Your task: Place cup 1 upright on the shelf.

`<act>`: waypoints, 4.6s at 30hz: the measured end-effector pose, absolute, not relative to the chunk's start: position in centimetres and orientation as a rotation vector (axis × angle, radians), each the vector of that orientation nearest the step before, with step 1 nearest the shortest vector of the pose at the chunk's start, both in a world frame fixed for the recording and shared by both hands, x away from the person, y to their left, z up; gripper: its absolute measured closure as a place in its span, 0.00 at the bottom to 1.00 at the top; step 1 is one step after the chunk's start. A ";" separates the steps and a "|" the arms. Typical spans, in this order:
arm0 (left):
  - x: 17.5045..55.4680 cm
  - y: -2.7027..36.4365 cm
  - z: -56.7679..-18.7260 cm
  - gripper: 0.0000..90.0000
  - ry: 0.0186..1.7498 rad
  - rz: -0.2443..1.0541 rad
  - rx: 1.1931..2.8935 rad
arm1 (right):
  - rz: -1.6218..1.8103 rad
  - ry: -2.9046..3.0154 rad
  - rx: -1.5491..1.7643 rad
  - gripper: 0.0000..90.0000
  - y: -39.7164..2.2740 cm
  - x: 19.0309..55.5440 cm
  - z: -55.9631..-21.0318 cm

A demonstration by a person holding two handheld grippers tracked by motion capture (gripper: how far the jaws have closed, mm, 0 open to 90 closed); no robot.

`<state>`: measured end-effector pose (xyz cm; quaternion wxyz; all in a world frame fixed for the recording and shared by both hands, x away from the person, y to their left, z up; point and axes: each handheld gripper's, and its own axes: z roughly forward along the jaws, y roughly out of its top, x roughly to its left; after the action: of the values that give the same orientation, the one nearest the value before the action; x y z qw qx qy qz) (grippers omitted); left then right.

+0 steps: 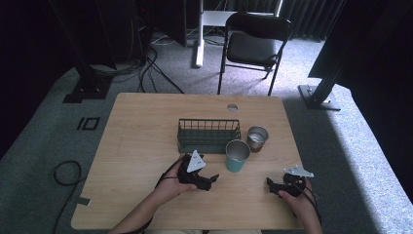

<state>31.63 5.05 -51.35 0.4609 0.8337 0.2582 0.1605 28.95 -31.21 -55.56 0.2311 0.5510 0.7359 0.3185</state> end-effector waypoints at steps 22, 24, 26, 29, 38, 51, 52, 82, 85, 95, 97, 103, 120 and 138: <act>32.9 0.5 -50.9 0.10 0.605 0.371 2.006 | 0.875 2.024 1.512 0.12 -31.2 29.0 -55.6; 33.1 0.2 -51.0 0.10 0.605 0.379 2.009 | 0.875 2.024 1.512 0.12 -31.2 28.9 -55.6; 33.2 -0.1 -51.1 0.10 0.604 0.389 2.015 | 0.875 2.024 1.512 0.12 -31.2 28.9 -55.6; 33.4 -0.5 -51.3 0.10 0.613 0.397 2.014 | 0.875 2.024 1.512 0.12 -31.2 28.9 -55.6; 34.1 -1.7 -51.4 0.10 0.651 0.421 1.986 | 0.875 2.024 1.512 0.12 -31.2 29.0 -55.6; 34.1 -4.1 -51.5 0.10 0.756 0.468 1.937 | 0.876 2.022 1.513 0.12 -31.2 29.0 -55.6; 33.9 -4.4 -51.5 0.10 0.745 0.498 1.938 | 0.876 2.022 1.513 0.12 -31.2 29.0 -55.6; 33.7 -7.5 -52.0 0.15 0.804 0.539 1.833 | 0.876 2.022 1.512 0.12 -31.2 29.0 -55.6; 33.5 -7.4 -52.0 0.16 0.799 0.537 1.841 | 0.876 2.022 1.512 0.12 -31.2 29.0 -55.6; 33.2 -6.9 -51.3 0.16 0.772 0.510 1.829 | 0.876 2.022 1.514 0.12 -31.2 29.0 -55.5; 33.1 -6.6 -50.8 0.16 0.766 0.509 1.823 | 0.876 2.022 1.514 0.12 -31.2 29.0 -55.5; 32.5 -6.2 -49.5 0.16 0.727 0.509 1.821 | 0.876 2.022 1.514 0.12 -31.2 29.0 -55.5; 32.2 -4.1 -45.5 0.16 0.691 0.495 1.777 | 0.875 2.023 1.514 0.12 -31.2 29.0 -55.5; 34.5 -0.1 -41.2 0.16 0.743 0.575 1.709 | 0.876 2.022 1.514 0.12 -31.2 29.0 -55.5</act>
<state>34.49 -0.05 -41.21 0.5609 0.7254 0.3155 0.2441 28.97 -31.21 -55.54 0.2320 0.5509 0.7357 0.3186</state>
